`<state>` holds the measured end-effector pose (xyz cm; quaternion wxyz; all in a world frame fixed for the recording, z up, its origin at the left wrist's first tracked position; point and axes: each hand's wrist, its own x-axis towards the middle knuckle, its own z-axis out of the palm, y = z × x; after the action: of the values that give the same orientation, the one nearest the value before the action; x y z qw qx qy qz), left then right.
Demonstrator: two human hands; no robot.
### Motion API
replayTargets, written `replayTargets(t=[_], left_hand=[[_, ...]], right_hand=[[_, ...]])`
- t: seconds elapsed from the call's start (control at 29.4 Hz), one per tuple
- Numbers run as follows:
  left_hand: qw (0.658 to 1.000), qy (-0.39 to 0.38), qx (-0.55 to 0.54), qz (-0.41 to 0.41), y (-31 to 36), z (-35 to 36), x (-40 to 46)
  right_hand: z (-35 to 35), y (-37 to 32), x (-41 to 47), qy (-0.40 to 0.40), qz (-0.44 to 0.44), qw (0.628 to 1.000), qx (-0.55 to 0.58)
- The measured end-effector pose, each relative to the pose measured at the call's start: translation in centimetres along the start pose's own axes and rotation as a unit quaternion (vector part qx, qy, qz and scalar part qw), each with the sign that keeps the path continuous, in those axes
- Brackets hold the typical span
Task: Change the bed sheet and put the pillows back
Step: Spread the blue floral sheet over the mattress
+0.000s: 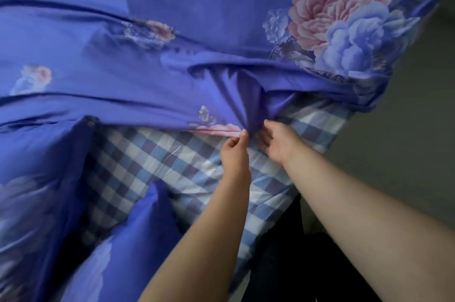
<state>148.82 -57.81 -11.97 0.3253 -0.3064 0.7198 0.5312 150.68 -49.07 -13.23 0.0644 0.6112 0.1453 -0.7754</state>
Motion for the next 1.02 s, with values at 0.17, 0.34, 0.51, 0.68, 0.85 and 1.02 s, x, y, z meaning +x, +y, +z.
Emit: replayTargets(t=[0.17,0.34,0.51,0.68,0.85,1.02], left_hand=[[0.999,0.014,0.029,-0.023,-3.0,-4.4,-2.6],[0.997,-0.038,-0.017,-0.062,-4.5,-7.4,-3.3],[0.978,-0.059,-0.194,-0.053,-4.7,-7.8,-1.5],[0.952,-0.027,-0.304,-0.028,-0.9,-9.1,1.6],[0.993,0.069,-0.1,0.003,3.1,-10.7,3.9],[0.99,-0.004,0.143,-0.017,9.4,-10.9,5.5]], right_hand=[[0.8,3.2,-0.6,-0.079,0.067,0.994,0.035],[0.0,5.3,-1.4,-0.012,0.04,0.999,0.004],[-2.3,6.9,-1.9,-0.015,0.047,0.999,0.018],[-3.2,8.1,-2.0,-0.016,0.038,0.998,-0.04],[-2.5,6.1,-2.5,0.022,0.019,0.984,-0.178],[0.9,1.0,-3.3,0.029,0.021,0.923,-0.383]])
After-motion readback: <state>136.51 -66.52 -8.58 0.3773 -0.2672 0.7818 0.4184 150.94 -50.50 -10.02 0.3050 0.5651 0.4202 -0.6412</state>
